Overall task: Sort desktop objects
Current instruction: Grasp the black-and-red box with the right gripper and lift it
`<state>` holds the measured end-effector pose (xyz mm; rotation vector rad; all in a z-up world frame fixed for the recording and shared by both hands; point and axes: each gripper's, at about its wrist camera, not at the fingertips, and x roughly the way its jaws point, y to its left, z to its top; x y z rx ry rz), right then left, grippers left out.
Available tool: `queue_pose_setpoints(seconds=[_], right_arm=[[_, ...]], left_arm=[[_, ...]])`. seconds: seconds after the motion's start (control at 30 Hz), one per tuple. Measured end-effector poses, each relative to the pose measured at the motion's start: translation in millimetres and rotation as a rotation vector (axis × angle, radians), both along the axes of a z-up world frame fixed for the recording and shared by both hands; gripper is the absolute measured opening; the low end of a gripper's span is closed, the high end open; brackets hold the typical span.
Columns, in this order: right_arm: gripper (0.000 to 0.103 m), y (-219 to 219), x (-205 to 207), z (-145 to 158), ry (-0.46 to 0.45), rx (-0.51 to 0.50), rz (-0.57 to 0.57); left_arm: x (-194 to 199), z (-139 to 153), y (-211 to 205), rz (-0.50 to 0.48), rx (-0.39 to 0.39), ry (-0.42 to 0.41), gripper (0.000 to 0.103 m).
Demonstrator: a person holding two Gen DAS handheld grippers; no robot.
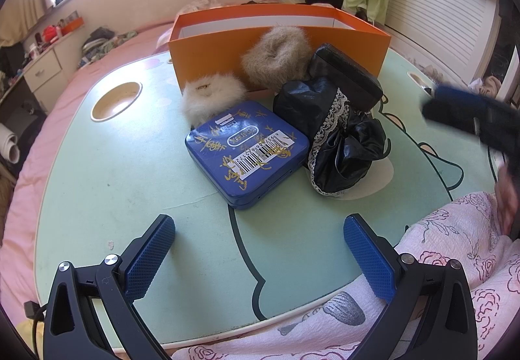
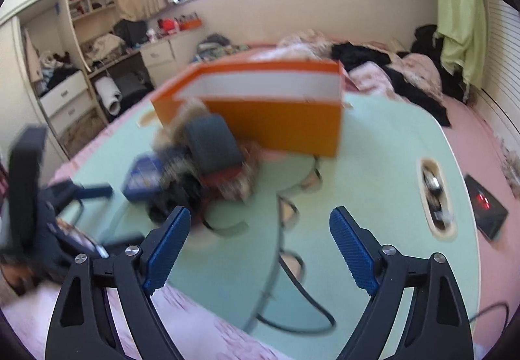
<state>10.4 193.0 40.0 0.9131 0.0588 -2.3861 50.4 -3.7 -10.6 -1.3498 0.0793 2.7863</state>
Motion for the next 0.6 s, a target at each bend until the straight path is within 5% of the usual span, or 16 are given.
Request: queue_pose_setpoints(seconds=[0.23,0.3,0.4,0.6], right_arm=[[0.084,-44.0,-39.7,4.5,-0.008,0.011,0.059],[0.041,-50.5,-52.0,-7.1,-0.074,-0.003,0.092],[0.041,-40.6,-58.1,-11.1,-0.119,-0.079,0.084],[0.041,2.9,-27.8,13.7,-0.029,-0.176,0.039]], left_arm=[[0.5,-0.1,0.3,0.0,0.0,0.0,0.103],[0.5,-0.3,0.2,0.001,0.0,0.001,0.103],[0.8,-0.3,0.5,0.001,0.0,0.001,0.103],[1.3,-0.5,0.4,0.001,0.001,0.001,0.103]])
